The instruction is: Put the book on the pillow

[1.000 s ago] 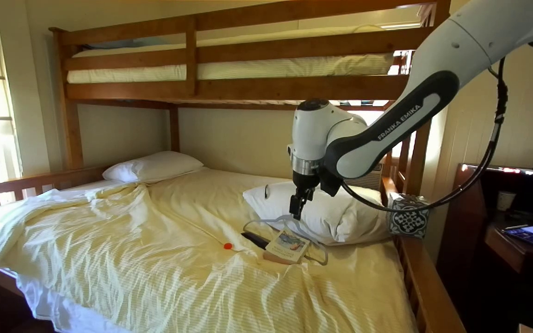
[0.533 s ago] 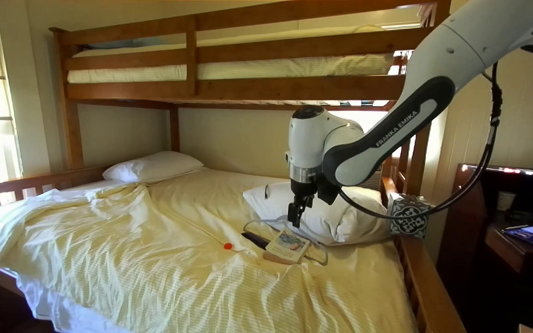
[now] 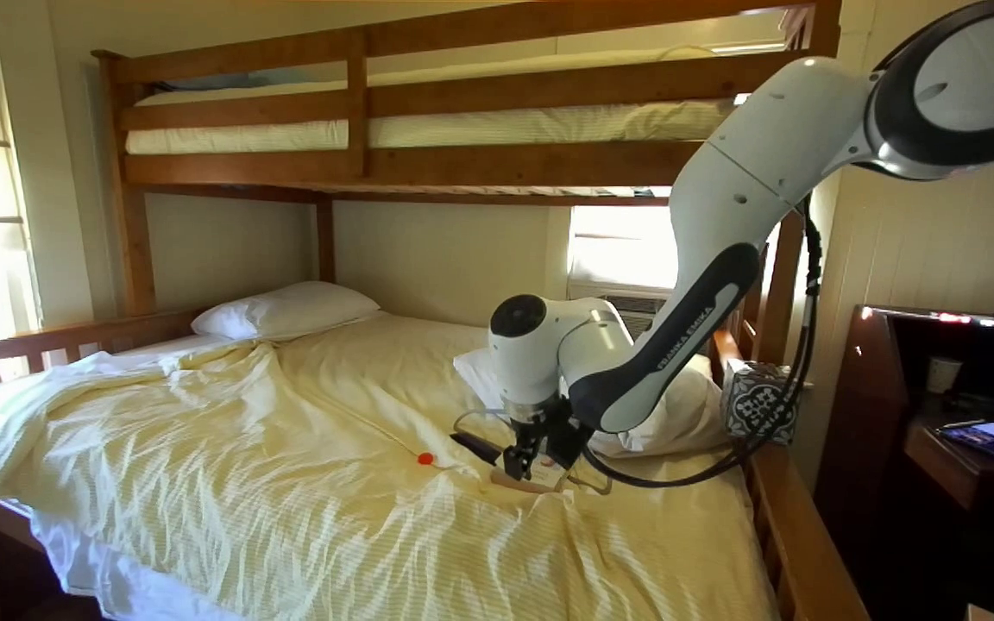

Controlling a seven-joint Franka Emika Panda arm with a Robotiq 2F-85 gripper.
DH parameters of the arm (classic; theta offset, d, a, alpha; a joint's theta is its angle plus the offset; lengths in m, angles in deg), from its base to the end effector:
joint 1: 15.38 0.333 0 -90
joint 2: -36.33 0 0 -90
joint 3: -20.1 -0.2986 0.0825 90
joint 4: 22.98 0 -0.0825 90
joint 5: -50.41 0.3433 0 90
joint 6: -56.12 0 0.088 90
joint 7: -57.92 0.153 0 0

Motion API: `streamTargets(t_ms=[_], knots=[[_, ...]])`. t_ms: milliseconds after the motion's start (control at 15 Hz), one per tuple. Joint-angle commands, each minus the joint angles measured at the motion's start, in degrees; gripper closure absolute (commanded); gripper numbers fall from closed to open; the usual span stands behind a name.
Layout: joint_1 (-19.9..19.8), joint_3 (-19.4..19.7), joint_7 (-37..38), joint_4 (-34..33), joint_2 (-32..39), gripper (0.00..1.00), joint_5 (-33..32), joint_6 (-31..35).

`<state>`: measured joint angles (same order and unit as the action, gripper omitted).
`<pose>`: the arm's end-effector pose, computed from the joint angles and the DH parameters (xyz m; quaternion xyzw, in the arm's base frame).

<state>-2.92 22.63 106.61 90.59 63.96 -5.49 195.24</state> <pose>0.5811 0.0736 0.1974 0.9494 0.0496 0.1351 0.2790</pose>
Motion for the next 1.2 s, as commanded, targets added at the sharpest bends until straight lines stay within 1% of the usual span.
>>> streamTargets(t_ms=[0, 67, 267, 333, 533, 867, 1133], knots=[[0.7, 0.6, 3.0, -7.6, 6.2, 0.00, -0.3, -4.9], [0.0, 0.0, 2.4, -3.4, 3.2, 0.00, -0.9, -2.2], [0.0, 0.2, 2.5, -6.3, 5.6, 0.00, -0.8, -3.9], [0.0, 0.1, 2.3, -7.9, 7.2, 0.00, 0.2, -5.2], [-0.2, 0.5, 0.9, -11.0, 10.6, 0.00, -2.0, -3.0], [-0.3, 1.0, -0.2, -18.0, 16.4, 0.00, -0.2, -4.6], [-2.6, 0.3, -5.6, -21.5, 20.0, 0.00, 2.9, -4.6]])
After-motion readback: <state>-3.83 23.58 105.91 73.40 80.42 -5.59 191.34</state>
